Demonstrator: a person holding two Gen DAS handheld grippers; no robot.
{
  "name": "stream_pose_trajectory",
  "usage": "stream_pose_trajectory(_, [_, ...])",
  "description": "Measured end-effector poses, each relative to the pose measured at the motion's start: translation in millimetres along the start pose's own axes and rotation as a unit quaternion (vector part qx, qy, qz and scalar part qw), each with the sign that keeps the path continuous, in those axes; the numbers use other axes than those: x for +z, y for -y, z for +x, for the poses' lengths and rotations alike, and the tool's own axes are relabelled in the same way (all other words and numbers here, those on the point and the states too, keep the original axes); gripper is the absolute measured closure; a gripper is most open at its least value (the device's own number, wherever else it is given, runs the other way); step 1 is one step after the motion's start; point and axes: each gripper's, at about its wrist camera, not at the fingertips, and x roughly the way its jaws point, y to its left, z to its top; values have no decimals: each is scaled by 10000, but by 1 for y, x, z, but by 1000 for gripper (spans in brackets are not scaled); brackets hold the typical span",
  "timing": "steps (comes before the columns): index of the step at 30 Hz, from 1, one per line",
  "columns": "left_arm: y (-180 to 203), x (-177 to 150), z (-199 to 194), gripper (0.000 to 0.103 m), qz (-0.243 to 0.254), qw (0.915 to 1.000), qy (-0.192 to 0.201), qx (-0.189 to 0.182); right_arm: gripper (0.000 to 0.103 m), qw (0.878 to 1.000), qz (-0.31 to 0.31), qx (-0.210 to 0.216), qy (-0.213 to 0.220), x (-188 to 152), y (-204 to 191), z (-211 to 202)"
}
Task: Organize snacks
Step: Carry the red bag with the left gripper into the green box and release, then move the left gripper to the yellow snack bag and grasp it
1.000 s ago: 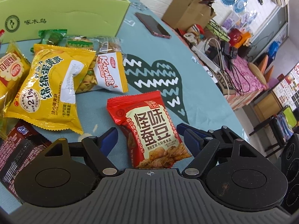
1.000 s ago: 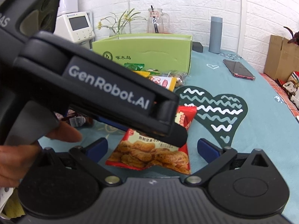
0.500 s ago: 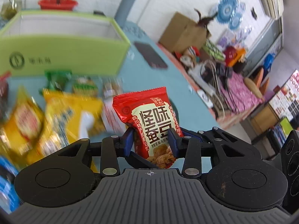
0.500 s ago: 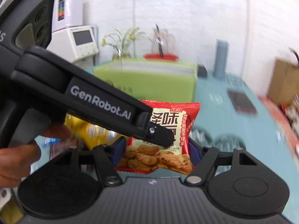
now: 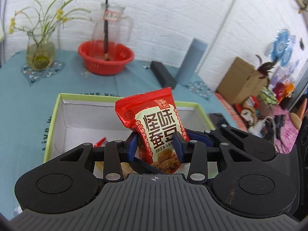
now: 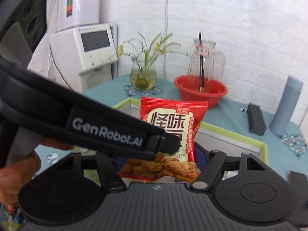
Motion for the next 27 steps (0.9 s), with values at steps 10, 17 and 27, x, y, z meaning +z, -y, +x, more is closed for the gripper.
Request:
stream_pose_trajectory(10, [-19,-7,-13,47,-56,9997,208,-82,9,9992,289,-8,274,-19,4,-23])
stream_pose_trajectory(17, [7,-49,-85,39,217,9981,507,-289,9,9978,248,-4,610,-65,-41,-119])
stream_pose_trajectory(27, [41,-157,-93,42,311,9974,-241,-610,9,9941,1028,314,-128,-174,-95,-156])
